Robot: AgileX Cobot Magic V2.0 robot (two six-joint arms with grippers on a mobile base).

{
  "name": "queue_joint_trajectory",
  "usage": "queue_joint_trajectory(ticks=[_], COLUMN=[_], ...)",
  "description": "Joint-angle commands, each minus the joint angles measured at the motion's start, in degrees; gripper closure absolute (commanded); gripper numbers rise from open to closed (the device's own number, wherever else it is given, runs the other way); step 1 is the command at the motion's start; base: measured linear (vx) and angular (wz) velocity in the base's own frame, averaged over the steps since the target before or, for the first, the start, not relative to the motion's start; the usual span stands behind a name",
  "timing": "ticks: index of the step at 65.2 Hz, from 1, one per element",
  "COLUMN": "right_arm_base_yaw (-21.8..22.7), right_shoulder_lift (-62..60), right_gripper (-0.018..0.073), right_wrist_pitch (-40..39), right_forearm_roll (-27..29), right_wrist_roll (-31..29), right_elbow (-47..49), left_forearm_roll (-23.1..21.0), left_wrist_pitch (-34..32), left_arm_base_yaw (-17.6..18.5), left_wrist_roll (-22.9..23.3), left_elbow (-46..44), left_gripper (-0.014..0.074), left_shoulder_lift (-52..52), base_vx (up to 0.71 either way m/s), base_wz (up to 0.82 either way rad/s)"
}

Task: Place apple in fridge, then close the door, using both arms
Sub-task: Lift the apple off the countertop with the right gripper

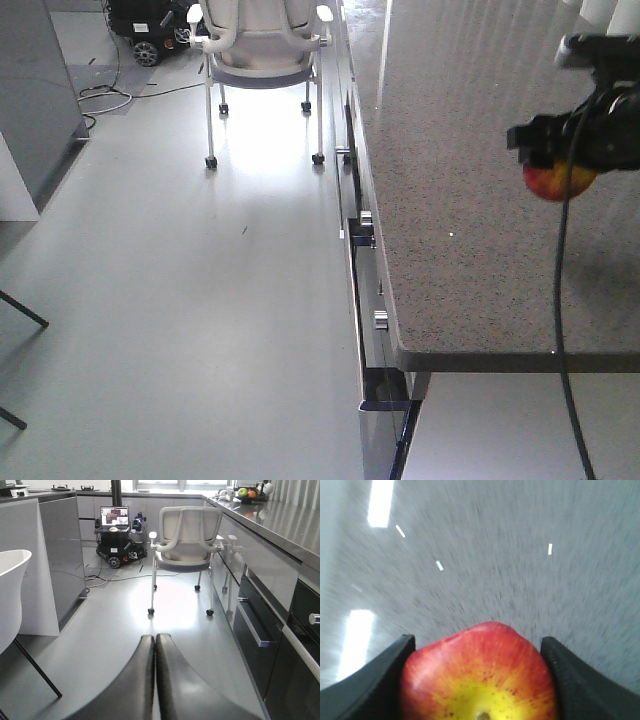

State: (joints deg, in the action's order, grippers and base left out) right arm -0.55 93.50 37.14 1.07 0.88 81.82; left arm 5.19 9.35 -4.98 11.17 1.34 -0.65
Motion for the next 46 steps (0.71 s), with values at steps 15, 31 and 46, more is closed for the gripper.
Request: queue_joint_trajectory(ticks=[15,31,46], right_arm_base_yaw=[0.0,0.0,0.0], right_shoulder_lift=[-26.8,-40.8,-44.8], right_gripper=[0.043,0.0429,0.0429], right_wrist_pitch=[-2.1,0.1,2.8], right_forearm_roll=[13.7,15.3,15.3], right_wrist_roll=[-9.6,-10.0,-10.0], right_elbow=[2.1,2.1,2.1], left_forearm_roll=[0.0,0.0,0.0], left_wrist_pitch=[-3.9,-3.9,-3.9], left_arm_base_yaw=[0.5,0.5,0.5], left_wrist_roll=[0.5,0.5,0.5], left_elbow=[-1.0,-1.0,-1.0], left_gripper=[0.0603,0.0603,0.0603], left_shoulder_lift=[-0.8,-0.8,-0.8], base_vx=[0.0,0.0,0.0], base_wz=[0.0,0.0,0.0])
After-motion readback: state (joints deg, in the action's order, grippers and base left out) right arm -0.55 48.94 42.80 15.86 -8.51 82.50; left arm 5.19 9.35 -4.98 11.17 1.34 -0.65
